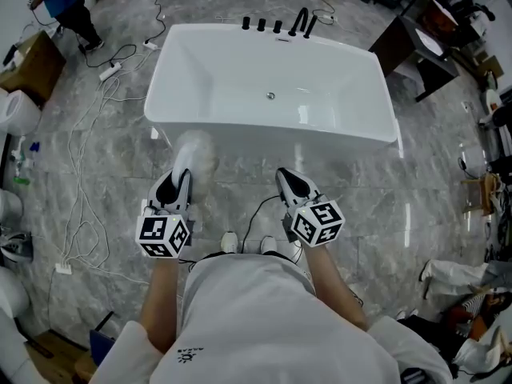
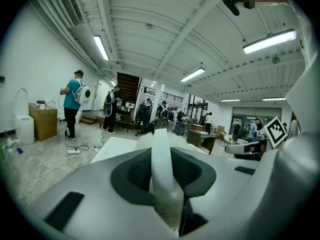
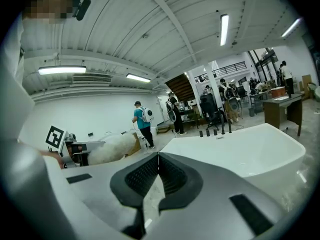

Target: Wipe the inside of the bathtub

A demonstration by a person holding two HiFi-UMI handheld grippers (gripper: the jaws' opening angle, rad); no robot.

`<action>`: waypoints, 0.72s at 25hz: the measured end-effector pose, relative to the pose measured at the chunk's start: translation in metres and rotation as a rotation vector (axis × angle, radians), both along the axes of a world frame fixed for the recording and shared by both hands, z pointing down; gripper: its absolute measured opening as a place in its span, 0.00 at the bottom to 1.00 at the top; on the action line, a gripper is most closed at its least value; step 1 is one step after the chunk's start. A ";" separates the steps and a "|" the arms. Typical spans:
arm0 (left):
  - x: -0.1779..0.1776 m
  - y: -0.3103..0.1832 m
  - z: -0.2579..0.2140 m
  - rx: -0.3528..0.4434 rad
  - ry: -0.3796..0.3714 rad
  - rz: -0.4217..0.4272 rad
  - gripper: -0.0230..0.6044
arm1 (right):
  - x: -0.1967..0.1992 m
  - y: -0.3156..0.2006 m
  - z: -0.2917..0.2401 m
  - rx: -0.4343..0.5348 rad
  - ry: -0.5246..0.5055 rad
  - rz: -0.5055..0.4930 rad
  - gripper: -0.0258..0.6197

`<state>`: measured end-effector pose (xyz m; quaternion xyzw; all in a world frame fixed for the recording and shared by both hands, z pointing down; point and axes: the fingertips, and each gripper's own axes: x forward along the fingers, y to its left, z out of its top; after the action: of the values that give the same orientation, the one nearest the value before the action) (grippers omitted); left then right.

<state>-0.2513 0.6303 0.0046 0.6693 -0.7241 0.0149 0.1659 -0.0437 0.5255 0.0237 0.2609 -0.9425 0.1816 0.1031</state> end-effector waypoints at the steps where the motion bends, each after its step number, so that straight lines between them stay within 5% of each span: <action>1: -0.002 0.000 0.000 0.000 0.004 0.000 0.20 | -0.003 0.000 -0.001 -0.002 -0.002 -0.001 0.07; 18: -0.035 0.037 0.023 -0.018 0.063 -0.014 0.20 | -0.047 0.032 0.005 -0.030 0.050 -0.078 0.07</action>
<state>-0.2859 0.6678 0.0274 0.6630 -0.7229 -0.0006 0.1947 -0.0903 0.5573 0.0287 0.2269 -0.9463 0.1850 0.1373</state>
